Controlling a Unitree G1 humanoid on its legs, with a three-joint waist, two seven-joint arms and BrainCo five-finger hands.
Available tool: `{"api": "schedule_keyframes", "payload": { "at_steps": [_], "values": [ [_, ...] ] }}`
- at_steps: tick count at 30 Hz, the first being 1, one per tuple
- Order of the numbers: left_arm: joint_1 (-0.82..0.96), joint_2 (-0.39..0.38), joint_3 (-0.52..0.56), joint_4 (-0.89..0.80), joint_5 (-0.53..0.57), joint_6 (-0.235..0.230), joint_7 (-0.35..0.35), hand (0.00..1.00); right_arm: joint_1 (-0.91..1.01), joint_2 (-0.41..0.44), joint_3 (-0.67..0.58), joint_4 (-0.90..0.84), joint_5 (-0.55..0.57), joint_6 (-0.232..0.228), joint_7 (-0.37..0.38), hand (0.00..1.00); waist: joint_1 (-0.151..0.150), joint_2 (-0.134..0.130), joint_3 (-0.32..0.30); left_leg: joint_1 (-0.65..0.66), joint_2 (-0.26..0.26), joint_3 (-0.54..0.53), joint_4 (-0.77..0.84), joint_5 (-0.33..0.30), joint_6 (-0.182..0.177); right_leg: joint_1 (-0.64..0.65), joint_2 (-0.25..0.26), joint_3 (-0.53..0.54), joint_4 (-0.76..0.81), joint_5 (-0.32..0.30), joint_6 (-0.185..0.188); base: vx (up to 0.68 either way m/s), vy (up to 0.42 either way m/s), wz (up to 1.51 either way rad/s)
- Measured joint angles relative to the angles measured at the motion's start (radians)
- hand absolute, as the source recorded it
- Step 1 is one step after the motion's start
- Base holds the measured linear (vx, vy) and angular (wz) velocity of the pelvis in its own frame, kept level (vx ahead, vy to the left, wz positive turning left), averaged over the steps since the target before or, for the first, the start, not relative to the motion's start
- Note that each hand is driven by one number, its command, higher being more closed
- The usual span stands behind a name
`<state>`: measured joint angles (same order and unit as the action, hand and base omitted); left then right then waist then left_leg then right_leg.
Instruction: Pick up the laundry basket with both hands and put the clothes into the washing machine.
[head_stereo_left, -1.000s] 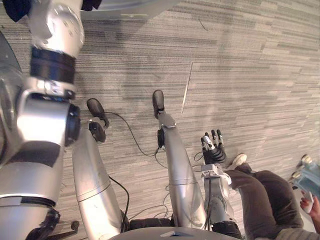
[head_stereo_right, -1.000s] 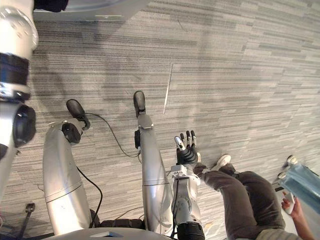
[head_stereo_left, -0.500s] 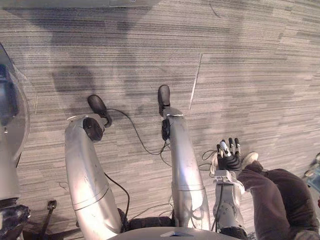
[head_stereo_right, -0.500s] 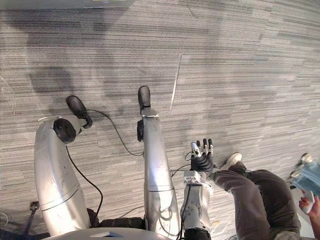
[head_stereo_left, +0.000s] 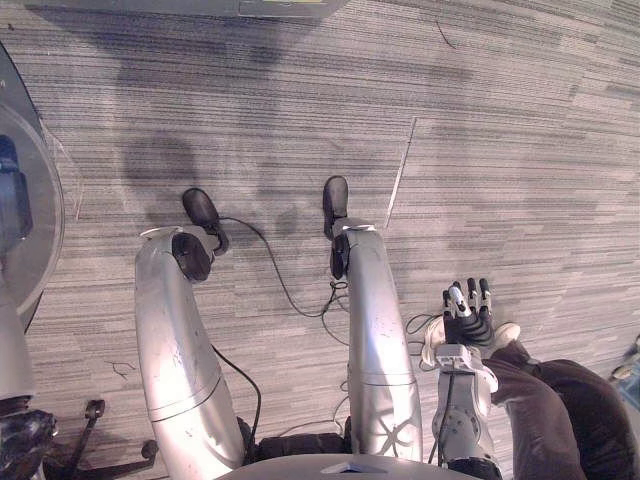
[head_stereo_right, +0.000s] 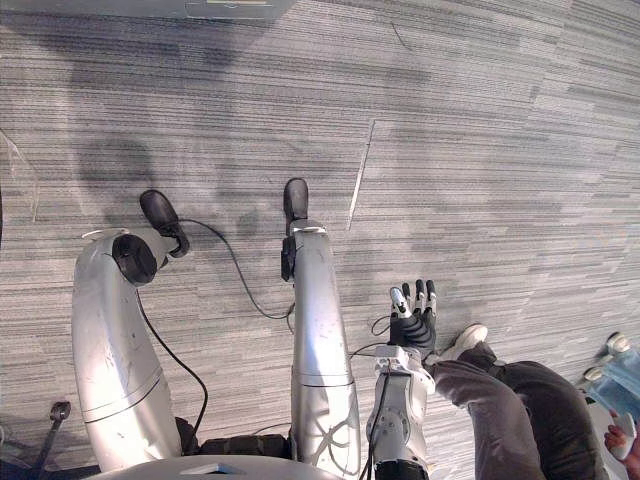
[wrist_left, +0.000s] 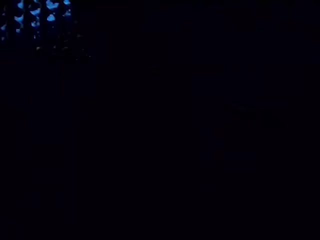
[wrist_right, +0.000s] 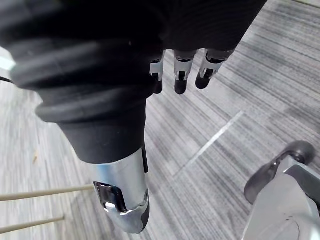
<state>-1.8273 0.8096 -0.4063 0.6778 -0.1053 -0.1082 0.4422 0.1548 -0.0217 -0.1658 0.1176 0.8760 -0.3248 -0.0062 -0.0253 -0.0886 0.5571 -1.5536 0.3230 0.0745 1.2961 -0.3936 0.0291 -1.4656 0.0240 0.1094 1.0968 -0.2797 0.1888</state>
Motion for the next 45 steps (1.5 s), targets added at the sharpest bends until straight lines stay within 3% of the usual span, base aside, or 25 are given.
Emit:
{"api": "schedule_keyframes", "payload": {
  "at_steps": [1,3,4,5,7,12,15,16,17,18,21,24,31,35,38,40,45],
  "values": [
    [0.007,0.000,-0.005,0.000,0.024,0.002,-0.002,0.00,0.000,-0.001,0.001,0.003,0.000,0.000,0.003,0.00,0.001,0.000,0.000,0.000,0.000,0.000,-0.001,0.000,0.000,0.000,0.000,-0.001,0.000,0.000,0.000,-0.03,0.014,0.03],
    [0.081,-0.009,-0.046,0.000,0.194,0.033,0.000,0.00,0.000,-0.010,0.036,0.021,0.002,-0.001,0.017,0.00,0.007,0.001,0.000,0.001,0.000,-0.001,-0.005,0.001,0.000,0.001,-0.001,-0.005,-0.001,0.000,0.000,-0.03,0.013,0.03],
    [0.102,-0.011,-0.059,0.000,0.229,0.039,0.004,0.00,0.000,-0.010,0.045,0.019,0.002,-0.001,0.019,0.00,0.007,0.001,0.000,0.002,0.000,-0.001,-0.005,0.001,0.000,0.002,-0.001,-0.005,-0.001,0.000,0.000,-0.03,0.020,0.02],
    [0.152,-0.032,-0.080,0.000,0.390,0.080,0.005,0.00,-0.001,-0.011,0.066,0.019,0.003,-0.002,0.023,0.00,0.011,0.001,0.001,0.002,-0.001,-0.001,-0.005,0.001,0.000,0.002,-0.002,-0.005,0.000,0.000,0.000,0.00,0.000,0.00],
    [0.200,-0.069,-0.090,0.000,0.509,0.108,-0.010,0.00,-0.001,-0.012,0.082,0.018,0.004,-0.002,0.029,0.00,0.016,0.001,0.001,0.003,-0.002,-0.001,-0.005,0.002,-0.001,0.002,-0.002,-0.005,0.004,0.000,0.000,0.00,0.000,0.00],
    [0.279,-0.174,-0.033,0.014,0.579,0.127,-0.069,0.00,-0.002,-0.012,0.086,0.017,0.040,-0.002,0.030,0.00,0.016,0.001,0.001,0.005,-0.017,-0.004,-0.015,0.013,-0.002,0.003,-0.012,-0.008,0.012,-0.001,-0.002,-0.04,0.016,0.11],
    [0.340,-0.248,0.165,0.073,0.371,0.118,-0.108,0.00,-0.002,-0.008,0.086,0.017,0.041,0.002,0.027,0.00,0.015,0.001,0.000,0.014,-0.021,-0.005,-0.028,0.026,-0.010,0.008,-0.018,-0.010,0.007,0.000,-0.004,-0.06,0.005,0.10],
    [0.369,-0.268,0.244,0.093,0.279,0.088,-0.118,0.00,-0.002,-0.004,0.086,0.019,0.040,0.005,0.025,0.00,0.015,0.001,0.000,0.021,-0.021,-0.010,-0.034,0.029,-0.014,0.016,-0.018,-0.014,0.005,0.000,-0.007,-0.05,-0.003,0.06],
    [0.376,-0.278,0.261,0.091,0.228,0.071,-0.121,0.00,-0.002,-0.002,0.086,0.021,0.040,0.005,0.022,0.00,0.016,0.001,0.000,0.024,-0.022,-0.011,-0.039,0.032,-0.015,0.020,-0.018,-0.016,0.003,0.000,-0.008,-0.06,-0.013,0.19],
    [0.378,-0.322,0.303,0.091,0.036,0.039,-0.119,0.00,-0.003,0.003,0.086,0.021,0.040,0.006,0.016,0.00,0.016,0.001,0.000,0.036,-0.031,-0.015,-0.058,0.045,-0.019,0.032,-0.020,-0.018,-0.005,0.000,-0.010,-0.03,-0.011,0.22],
    [0.437,-0.381,0.362,0.064,-0.221,-0.004,-0.119,0.00,-0.004,0.015,0.086,0.017,0.039,0.006,0.006,0.00,0.016,0.002,0.000,0.065,-0.041,-0.021,-0.080,0.054,-0.026,0.060,-0.026,-0.030,-0.011,-0.004,-0.020,-0.02,-0.009,0.19],
    [0.609,-0.445,0.402,-0.052,-0.385,-0.038,-0.113,0.00,-0.009,0.018,0.087,0.016,0.037,0.006,-0.010,0.00,0.016,0.004,0.000,0.111,-0.059,-0.022,-0.133,0.077,-0.040,0.099,-0.042,-0.041,-0.033,-0.008,-0.032,-0.01,-0.008,0.29],
    [1.077,-0.623,0.463,-0.285,-0.379,-0.071,-0.054,0.00,-0.013,0.015,0.086,0.015,0.019,-0.003,-0.032,0.00,0.037,0.009,-0.003,0.292,-0.094,-0.035,-0.288,0.139,-0.078,0.264,-0.074,-0.084,-0.112,-0.011,-0.069,0.02,-0.045,0.31],
    [1.316,-0.712,0.438,-0.365,-0.292,-0.088,-0.071,0.00,-0.013,0.012,0.083,0.023,0.018,-0.004,-0.050,0.00,0.058,0.022,-0.008,0.468,-0.116,-0.034,-0.457,0.206,-0.099,0.423,-0.090,-0.112,-0.221,0.008,-0.100,0.01,-0.100,0.28],
    [1.447,-0.737,0.417,-0.356,-0.264,-0.089,-0.110,0.00,-0.015,0.012,0.083,0.074,0.007,-0.002,-0.054,0.00,0.068,0.027,-0.012,0.623,-0.123,-0.012,-0.581,0.245,-0.112,0.559,-0.092,-0.121,-0.310,0.030,-0.115,0.06,-0.116,0.11],
    [1.527,-0.757,0.394,-0.324,-0.263,-0.088,-0.142,0.00,-0.014,0.010,0.067,0.143,-0.009,0.002,-0.064,0.00,0.074,0.046,-0.036,0.731,-0.126,-0.001,-0.657,0.268,-0.118,0.659,-0.091,-0.126,-0.373,0.046,-0.120,0.09,-0.070,0.01],
    [1.641,-0.797,0.413,-0.079,-0.117,-0.066,-0.219,0.00,-0.014,0.005,0.039,0.422,-0.019,0.048,-0.067,0.00,0.079,0.101,-0.202,1.007,-0.141,0.044,-0.864,0.315,-0.130,0.892,-0.096,-0.126,-0.517,0.062,-0.124,0.16,-0.050,-0.04]
  ]
}}
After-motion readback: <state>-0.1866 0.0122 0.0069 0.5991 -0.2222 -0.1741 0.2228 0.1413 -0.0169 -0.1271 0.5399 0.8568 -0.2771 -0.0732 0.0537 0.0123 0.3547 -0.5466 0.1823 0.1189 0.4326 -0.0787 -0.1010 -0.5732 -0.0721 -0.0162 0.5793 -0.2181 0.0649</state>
